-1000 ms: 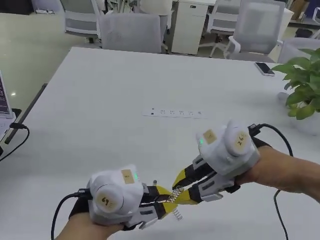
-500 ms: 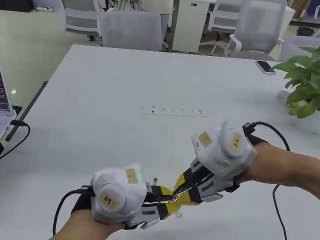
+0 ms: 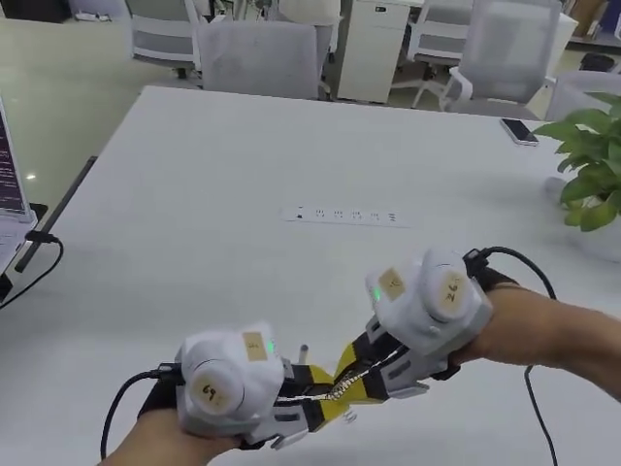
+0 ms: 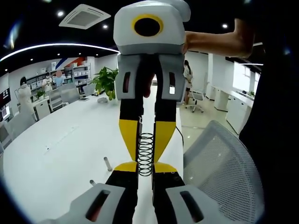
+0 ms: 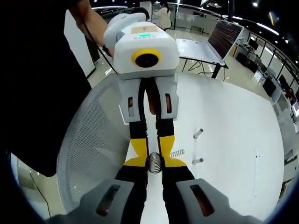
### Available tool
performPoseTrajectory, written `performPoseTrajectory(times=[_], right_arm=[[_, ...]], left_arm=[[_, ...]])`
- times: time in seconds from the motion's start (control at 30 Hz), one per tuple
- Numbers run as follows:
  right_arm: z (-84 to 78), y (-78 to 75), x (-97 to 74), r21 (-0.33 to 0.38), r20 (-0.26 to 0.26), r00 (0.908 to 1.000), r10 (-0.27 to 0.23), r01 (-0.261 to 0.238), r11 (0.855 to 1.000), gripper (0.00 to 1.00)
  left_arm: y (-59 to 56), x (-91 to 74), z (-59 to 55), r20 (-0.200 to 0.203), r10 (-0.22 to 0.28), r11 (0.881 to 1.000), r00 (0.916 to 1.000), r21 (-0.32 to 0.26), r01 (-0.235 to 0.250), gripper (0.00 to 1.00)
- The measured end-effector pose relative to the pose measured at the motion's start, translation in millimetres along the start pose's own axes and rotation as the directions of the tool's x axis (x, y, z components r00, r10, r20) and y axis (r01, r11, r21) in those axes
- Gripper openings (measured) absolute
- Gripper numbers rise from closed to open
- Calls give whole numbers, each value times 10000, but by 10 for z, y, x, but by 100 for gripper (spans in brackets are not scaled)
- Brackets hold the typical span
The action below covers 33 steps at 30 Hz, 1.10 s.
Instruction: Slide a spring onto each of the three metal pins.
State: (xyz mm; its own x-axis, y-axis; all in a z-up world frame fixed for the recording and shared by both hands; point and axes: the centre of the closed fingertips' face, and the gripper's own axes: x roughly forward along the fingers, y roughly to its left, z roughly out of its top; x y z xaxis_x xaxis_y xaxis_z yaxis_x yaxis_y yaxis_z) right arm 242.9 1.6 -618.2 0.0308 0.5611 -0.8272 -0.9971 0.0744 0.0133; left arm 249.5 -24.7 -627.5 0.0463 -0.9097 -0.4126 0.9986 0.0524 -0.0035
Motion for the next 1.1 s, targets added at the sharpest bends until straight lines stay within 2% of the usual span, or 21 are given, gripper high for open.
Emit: performPoseTrajectory(times=[0.43,0.7,0.87,1.0,1.1], right_arm=[[77,-73,78,-48,138,9999,-49,49,10000,8],[92,-122,110,103,175,9998,-120,118,9999,8],[53,-137,159,51,-2,9999,-128,128,9999,8],[34,-119,213,-82,-196,9998,30,-32,10000,8],[23,-136,269,-128,-286,9996,76,-79,9999,8]], left_arm=[[79,-138,-115,-151,461,9980,9988,-429,-467,10],[185,-288,-259,-355,951,9903,9948,-984,-982,20],[283,-451,-420,-538,1478,9771,9876,-1469,-1542,26],[384,-635,-553,-657,2028,9586,9770,-1902,-2118,30],[443,-768,-687,-948,2372,9463,9668,-2023,-2521,35]])
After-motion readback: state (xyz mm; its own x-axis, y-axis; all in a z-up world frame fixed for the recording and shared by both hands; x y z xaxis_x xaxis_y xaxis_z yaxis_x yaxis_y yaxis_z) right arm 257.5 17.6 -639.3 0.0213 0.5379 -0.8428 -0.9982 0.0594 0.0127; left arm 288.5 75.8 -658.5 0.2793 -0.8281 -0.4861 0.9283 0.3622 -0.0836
